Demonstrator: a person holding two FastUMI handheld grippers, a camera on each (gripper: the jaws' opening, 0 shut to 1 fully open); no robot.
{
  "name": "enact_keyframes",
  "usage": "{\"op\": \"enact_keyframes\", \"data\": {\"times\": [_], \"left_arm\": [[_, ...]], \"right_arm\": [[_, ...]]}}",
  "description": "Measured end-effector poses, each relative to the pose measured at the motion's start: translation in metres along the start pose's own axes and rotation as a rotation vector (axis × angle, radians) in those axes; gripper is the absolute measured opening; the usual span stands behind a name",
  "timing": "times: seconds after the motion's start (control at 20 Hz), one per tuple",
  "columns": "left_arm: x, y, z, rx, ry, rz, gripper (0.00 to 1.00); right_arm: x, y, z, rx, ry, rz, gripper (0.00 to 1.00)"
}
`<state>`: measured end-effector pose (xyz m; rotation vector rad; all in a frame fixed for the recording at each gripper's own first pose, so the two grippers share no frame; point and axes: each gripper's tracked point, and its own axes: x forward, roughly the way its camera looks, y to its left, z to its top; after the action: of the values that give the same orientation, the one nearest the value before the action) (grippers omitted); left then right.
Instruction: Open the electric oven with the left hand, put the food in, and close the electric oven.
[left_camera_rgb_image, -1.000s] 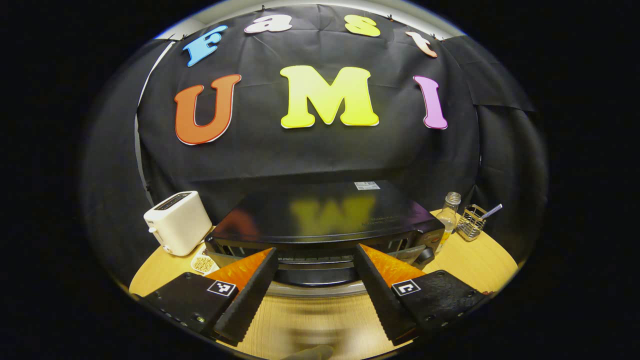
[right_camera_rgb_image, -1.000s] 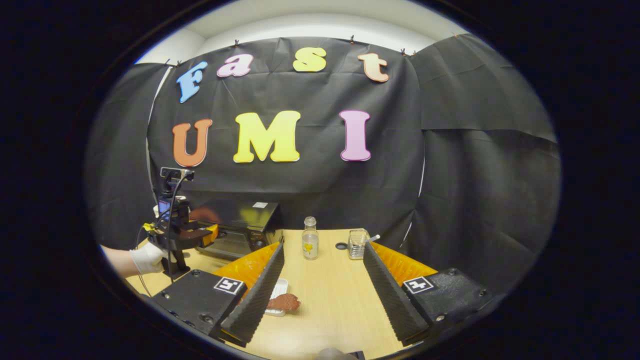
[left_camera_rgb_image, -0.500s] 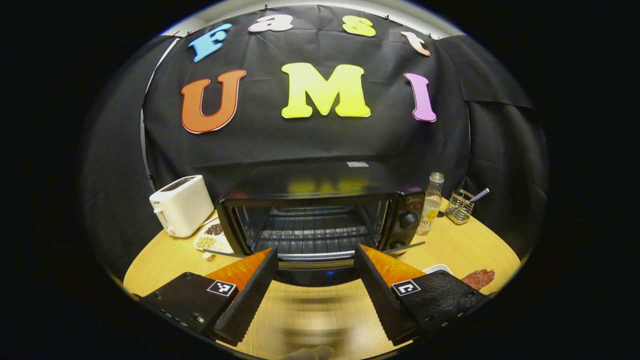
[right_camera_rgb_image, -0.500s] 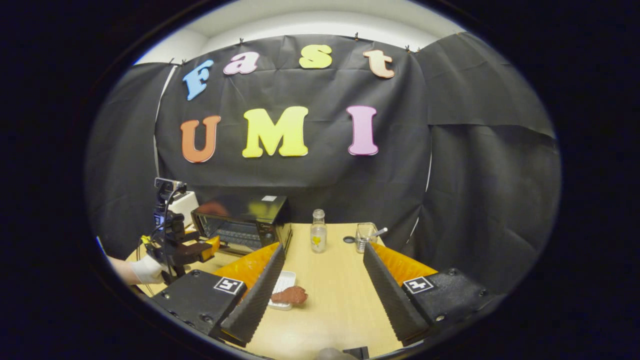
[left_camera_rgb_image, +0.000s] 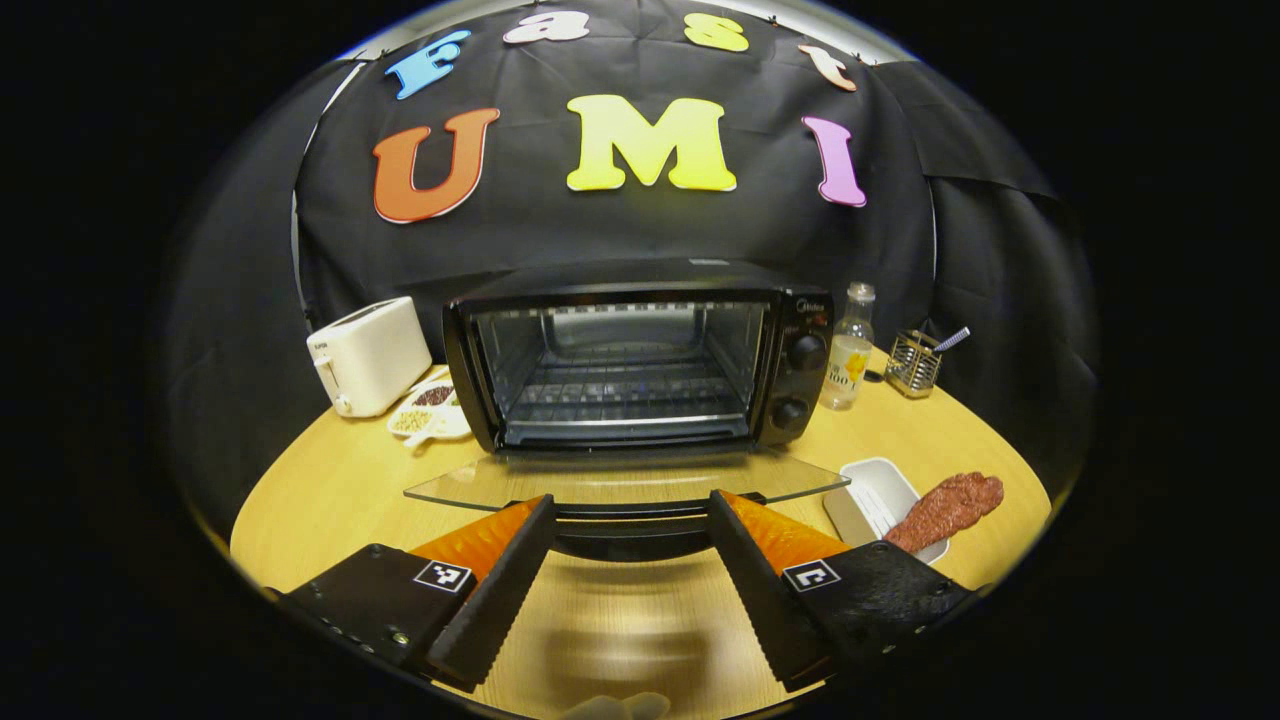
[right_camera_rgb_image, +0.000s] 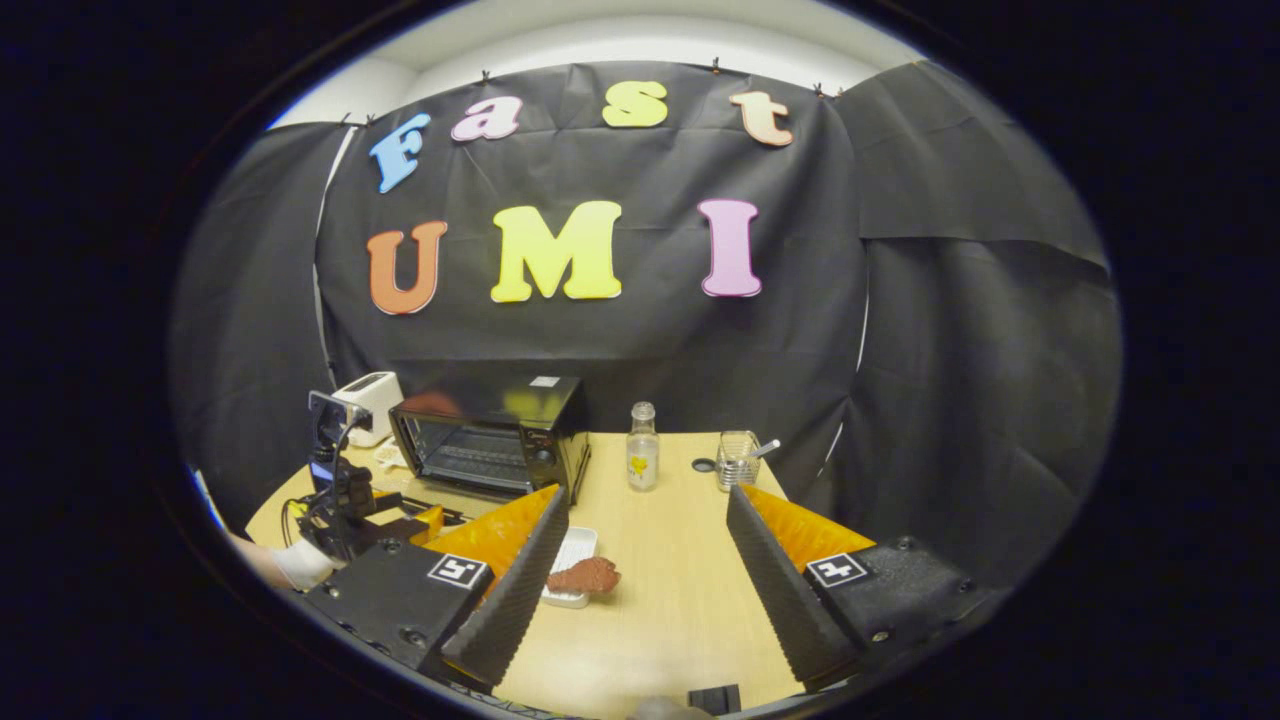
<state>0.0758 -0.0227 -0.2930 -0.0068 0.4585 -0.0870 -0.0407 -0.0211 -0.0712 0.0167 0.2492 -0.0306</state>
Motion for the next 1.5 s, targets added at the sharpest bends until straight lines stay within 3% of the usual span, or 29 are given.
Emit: {"op": "enact_keyframes", "data": {"times": [0.4,0.5,0.9,1.05,1.1,1.5], "left_arm": [[0.012,-0.005,-0.063,-0.038,0.149,-0.002,0.96],[0.013,-0.005,-0.065,-0.025,0.154,-0.003,0.96],[0.008,-0.005,-0.057,-0.039,0.131,-0.011,0.96],[-0.01,-0.005,-0.046,-0.044,0.102,-0.026,0.96],[-0.019,-0.004,-0.043,-0.044,0.092,-0.025,0.96],[-0.105,0.0,-0.037,-0.105,0.063,0.0,0.96]], "right_arm": [[-0.003,-0.012,-0.01,-0.001,0.028,-0.025,1.0],[-0.003,-0.014,-0.013,-0.002,0.033,-0.029,0.96],[0.009,-0.009,-0.027,0.008,0.059,-0.005,1.0],[0.024,-0.005,-0.044,0.015,0.099,0.036,0.96],[0.03,0.001,-0.056,0.021,0.133,0.065,1.0],[0.109,0.026,-0.148,0.113,0.403,0.263,0.98]]}}
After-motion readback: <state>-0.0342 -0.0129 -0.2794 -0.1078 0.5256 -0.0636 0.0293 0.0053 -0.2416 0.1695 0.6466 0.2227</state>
